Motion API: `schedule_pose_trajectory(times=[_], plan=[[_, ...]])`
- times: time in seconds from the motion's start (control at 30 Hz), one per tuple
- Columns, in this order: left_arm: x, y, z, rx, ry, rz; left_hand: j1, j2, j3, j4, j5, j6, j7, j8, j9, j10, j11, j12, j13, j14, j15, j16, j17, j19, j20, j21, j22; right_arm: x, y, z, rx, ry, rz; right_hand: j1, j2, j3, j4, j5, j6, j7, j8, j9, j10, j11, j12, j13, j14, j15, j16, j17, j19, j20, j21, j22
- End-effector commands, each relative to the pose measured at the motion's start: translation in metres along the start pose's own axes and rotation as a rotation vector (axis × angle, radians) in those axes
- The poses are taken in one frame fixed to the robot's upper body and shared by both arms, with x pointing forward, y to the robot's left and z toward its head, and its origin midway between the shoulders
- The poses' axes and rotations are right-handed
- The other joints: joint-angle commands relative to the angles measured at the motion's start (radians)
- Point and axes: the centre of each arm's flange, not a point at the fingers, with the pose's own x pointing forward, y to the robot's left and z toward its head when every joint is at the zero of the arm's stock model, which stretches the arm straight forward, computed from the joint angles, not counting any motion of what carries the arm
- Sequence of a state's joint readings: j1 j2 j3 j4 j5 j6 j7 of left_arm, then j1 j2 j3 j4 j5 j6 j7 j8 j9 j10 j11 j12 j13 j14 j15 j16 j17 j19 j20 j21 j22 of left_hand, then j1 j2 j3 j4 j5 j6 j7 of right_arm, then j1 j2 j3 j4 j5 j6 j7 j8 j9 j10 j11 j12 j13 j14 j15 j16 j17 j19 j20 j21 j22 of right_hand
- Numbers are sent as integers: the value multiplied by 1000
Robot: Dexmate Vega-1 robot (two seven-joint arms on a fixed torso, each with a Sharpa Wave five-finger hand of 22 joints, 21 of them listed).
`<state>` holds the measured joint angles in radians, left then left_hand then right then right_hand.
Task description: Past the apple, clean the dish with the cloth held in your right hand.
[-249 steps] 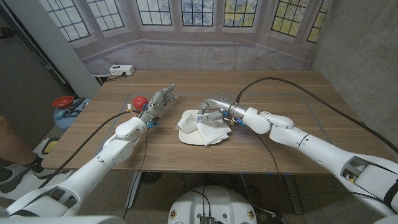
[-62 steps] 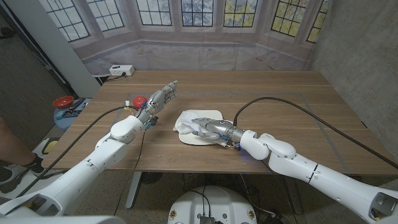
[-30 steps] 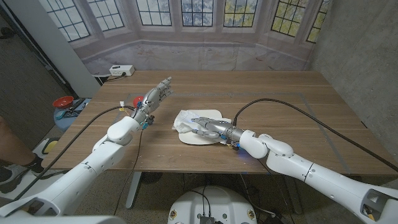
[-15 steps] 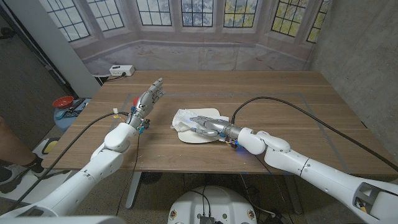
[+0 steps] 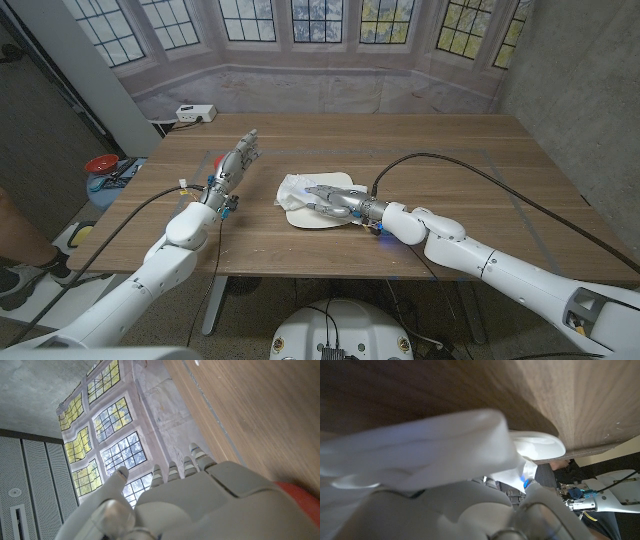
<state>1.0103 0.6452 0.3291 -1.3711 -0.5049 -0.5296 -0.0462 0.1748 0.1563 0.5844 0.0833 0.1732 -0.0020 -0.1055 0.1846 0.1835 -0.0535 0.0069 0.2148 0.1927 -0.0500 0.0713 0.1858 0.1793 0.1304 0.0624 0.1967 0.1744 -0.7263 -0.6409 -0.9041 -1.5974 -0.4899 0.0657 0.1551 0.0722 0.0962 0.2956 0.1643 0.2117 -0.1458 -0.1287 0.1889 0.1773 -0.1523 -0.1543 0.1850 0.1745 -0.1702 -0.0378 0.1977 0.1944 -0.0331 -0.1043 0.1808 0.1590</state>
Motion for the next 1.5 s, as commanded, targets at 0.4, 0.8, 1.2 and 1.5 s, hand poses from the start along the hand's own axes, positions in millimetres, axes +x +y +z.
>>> schedule_pose_trajectory(times=[0.4, 0.8, 1.2, 1.5], plan=[[8, -4, -4, -4, 1, -26, -12, 4, 7, 11, 2, 6, -4, 3, 3, -3, -3, 2, 2, 4, 0, 1, -1, 5, 1, 4, 3, -14, -21, 13, -21, -6, -10, -14, 64, 12, -8, 5, 30, -2, 12, 2, 32, 2, 10, 2, 23, -23, 9, 0, 108, 44, 17, 10], [7, -3, -7, -12, 2, -21, -13, 4, 10, 13, 4, 6, -3, 3, 2, -2, -4, 2, 1, 6, 0, -1, -3, 4, 1, 3, 2, -22, -22, 32, -116, 13, 11, -10, 57, 18, -16, 5, 26, -8, 6, 1, 26, -5, 4, 2, 18, -17, 4, -2, 104, 49, 14, 9], [4, -6, -10, -18, 3, -26, -14, 4, 13, 14, 5, 6, -3, 3, 1, 0, -3, 2, 1, 6, 0, -3, -5, 5, 0, 3, 2, -30, -21, 47, -155, 9, 5, -2, 54, 25, -25, 5, 28, -13, 5, 1, 26, -7, 3, 2, 16, -15, 0, -5, 100, 51, 11, 9], [-2, -9, -10, -17, 7, -26, -14, 4, 16, 15, 5, 6, -2, 2, 1, 0, -3, 1, 1, 5, -1, -5, -6, 5, 1, 3, 2, -29, -24, 51, -152, 5, -17, 7, 52, 32, -34, 4, 38, -21, 6, 0, 34, -11, 4, 1, 20, -14, -1, -8, 103, 53, 11, 9]])
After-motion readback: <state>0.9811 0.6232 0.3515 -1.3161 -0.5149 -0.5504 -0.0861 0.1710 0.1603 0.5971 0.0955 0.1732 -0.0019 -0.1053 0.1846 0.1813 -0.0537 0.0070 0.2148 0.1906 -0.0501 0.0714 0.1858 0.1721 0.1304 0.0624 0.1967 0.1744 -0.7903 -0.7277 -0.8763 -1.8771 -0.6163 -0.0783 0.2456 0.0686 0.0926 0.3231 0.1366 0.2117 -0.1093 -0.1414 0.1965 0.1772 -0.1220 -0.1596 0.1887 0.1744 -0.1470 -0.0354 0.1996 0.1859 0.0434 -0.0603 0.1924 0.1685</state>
